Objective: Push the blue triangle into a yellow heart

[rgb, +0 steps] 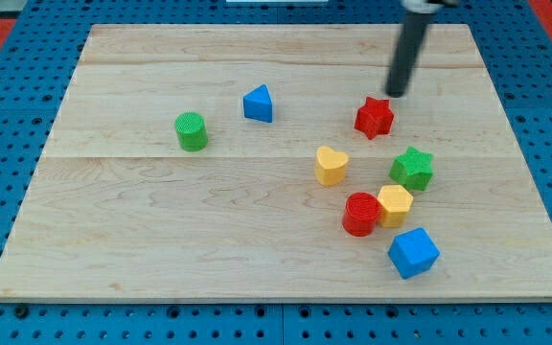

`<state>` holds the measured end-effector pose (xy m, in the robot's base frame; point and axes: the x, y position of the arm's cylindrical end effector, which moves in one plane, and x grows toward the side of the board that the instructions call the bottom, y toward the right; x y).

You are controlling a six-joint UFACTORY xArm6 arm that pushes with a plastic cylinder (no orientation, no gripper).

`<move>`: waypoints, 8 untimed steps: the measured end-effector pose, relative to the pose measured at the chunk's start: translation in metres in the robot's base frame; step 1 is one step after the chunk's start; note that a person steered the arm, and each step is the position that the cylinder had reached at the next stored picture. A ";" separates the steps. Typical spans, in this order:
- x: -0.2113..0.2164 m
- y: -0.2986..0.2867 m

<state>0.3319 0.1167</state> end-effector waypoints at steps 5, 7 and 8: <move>-0.057 -0.086; 0.005 -0.159; 0.052 -0.093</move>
<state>0.3841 0.0242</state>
